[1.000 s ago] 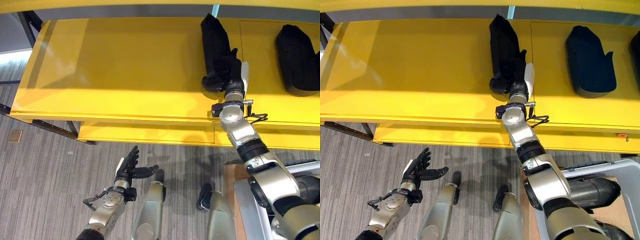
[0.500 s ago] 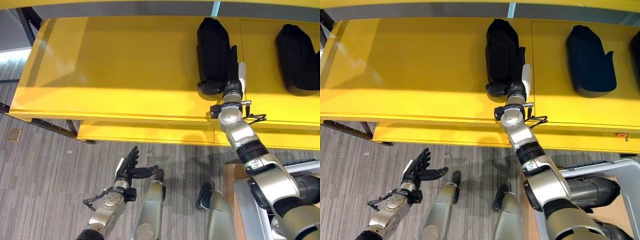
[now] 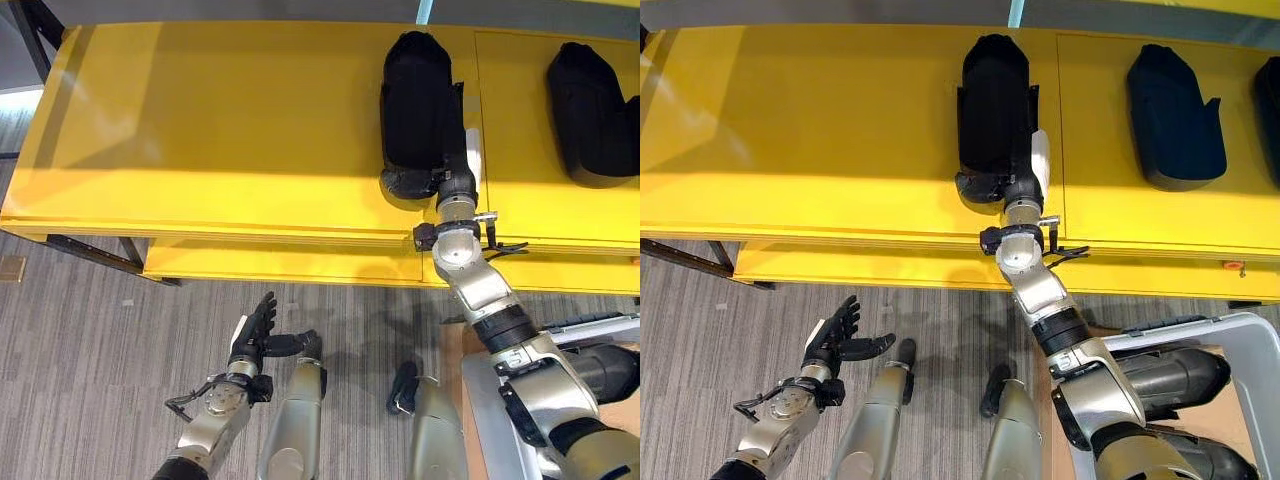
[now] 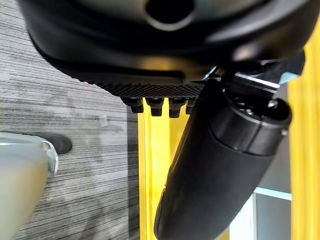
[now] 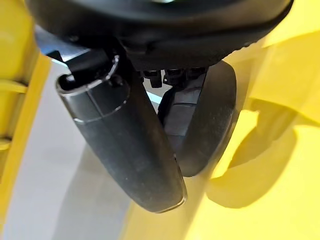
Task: Move parts from the plastic box to the shelf.
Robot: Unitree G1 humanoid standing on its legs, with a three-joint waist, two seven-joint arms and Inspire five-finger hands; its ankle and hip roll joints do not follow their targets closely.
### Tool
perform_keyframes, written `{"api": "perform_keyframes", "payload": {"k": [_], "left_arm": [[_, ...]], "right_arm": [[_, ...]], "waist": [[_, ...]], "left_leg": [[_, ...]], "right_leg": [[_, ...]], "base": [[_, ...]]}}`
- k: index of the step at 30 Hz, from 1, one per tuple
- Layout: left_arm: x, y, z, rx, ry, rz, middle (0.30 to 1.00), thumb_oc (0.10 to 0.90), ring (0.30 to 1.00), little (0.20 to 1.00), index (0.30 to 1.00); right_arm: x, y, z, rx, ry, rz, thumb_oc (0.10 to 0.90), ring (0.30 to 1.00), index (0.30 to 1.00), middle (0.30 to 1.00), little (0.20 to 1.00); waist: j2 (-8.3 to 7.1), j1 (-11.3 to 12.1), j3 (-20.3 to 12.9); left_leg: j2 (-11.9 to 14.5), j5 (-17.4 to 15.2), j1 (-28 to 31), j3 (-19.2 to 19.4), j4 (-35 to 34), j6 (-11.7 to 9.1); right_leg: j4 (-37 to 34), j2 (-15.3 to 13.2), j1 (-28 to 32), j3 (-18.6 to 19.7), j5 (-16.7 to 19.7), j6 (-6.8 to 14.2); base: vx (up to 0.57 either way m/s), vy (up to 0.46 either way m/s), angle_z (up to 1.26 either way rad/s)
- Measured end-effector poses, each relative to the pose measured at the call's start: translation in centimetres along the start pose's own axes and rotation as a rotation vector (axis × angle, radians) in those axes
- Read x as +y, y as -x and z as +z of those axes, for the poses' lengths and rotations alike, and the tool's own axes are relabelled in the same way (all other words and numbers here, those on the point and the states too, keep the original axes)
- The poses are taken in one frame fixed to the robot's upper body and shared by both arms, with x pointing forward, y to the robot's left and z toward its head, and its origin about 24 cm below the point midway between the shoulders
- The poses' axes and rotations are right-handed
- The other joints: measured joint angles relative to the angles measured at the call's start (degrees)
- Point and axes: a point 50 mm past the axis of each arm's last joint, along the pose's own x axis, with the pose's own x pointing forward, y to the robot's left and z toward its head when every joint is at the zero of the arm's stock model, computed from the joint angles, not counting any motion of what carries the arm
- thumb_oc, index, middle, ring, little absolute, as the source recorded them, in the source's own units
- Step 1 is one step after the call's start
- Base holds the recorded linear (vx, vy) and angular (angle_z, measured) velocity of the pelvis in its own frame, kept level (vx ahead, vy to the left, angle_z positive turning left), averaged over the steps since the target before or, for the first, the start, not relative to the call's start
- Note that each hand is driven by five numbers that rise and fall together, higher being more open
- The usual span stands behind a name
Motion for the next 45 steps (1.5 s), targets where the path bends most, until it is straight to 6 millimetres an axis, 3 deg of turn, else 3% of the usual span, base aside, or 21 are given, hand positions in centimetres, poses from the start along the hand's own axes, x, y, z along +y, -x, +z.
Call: {"api": "perform_keyframes", "payload": {"k": [4,11,24,30,38,39,45], "left_arm": [[0.1,0.0,-0.1,0.002,-0.001,0.007,1.000,0.900,1.000,1.000,1.000],[0.2,0.0,0.0,-0.001,0.001,0.016,1.000,0.900,1.000,1.000,1.000],[0.6,-0.1,0.3,-0.012,-0.002,0.033,1.000,0.900,1.000,1.000,1.000],[0.7,-0.1,0.3,-0.015,-0.009,0.035,1.000,0.900,1.000,1.000,1.000],[1.1,0.0,0.3,-0.019,-0.012,0.060,1.000,0.900,1.000,1.000,1.000],[0.8,-0.1,0.4,-0.027,0.008,0.061,1.000,0.900,1.000,1.000,1.000],[0.8,0.3,-0.3,-0.012,0.047,0.076,1.000,0.900,1.000,1.000,1.000]], "right_arm": [[-0.2,0.1,0.2,-0.028,0.033,-0.003,0.900,1.000,1.000,1.000,1.000],[-1.3,0.1,2.5,-0.176,0.127,-0.037,0.900,1.000,1.000,1.000,1.000],[-1.5,0.2,3.6,-0.246,0.170,-0.068,0.900,1.000,1.000,1.000,1.000],[-2.9,1.0,4.5,-0.328,0.199,-0.091,0.900,1.000,1.000,1.000,1.000],[-5.2,4.0,2.0,-0.298,0.249,-0.076,0.900,1.000,1.000,1.000,1.000],[-6.3,5.6,0.8,-0.271,0.261,-0.080,0.900,1.000,1.000,1.000,1.000],[-8.5,10.5,-3.1,-0.125,0.244,-0.036,0.900,1.000,1.000,1.000,1.000]], "waist": [[-0.19,-0.1,0.1],[-0.19,-0.2,0.2],[-0.33,-0.3,0.6],[-0.71,-0.6,0.9],[-2.09,-2.3,1.7],[-2.16,-2.4,1.8],[-2.58,-3.3,2.1]], "left_leg": [[0.0,-0.1,0.0,0.0,0.0,0.0],[0.3,-0.4,0.0,0.1,0.2,0.0],[0.7,-0.7,-0.2,0.1,0.2,-0.2],[0.8,-0.9,-0.9,0.3,0.8,-0.1],[0.9,-1.0,-0.6,0.8,0.8,0.1],[1.0,-1.0,-0.2,0.9,0.6,0.1],[1.8,-0.9,2.7,1.6,-2.0,0.2]], "right_leg": [[0.0,0.0,-0.1,0.0,0.0,0.0],[0.0,0.2,-0.1,0.0,-0.1,0.0],[0.1,0.7,-0.4,0.1,-0.3,-0.3],[0.4,0.8,-1.0,0.1,-0.2,-0.2],[0.0,0.8,-0.8,0.4,-0.2,-0.2],[-0.4,1.0,-0.4,0.7,-0.2,-0.2],[-3.7,2.0,2.2,1.0,1.1,0.5]], "base": [[0.00,0.000,0.00],[0.00,-0.001,0.00],[0.00,0.000,0.00],[0.00,0.000,0.00],[0.01,0.001,-0.01],[0.04,0.001,-0.08],[0.03,0.000,-0.09]]}}
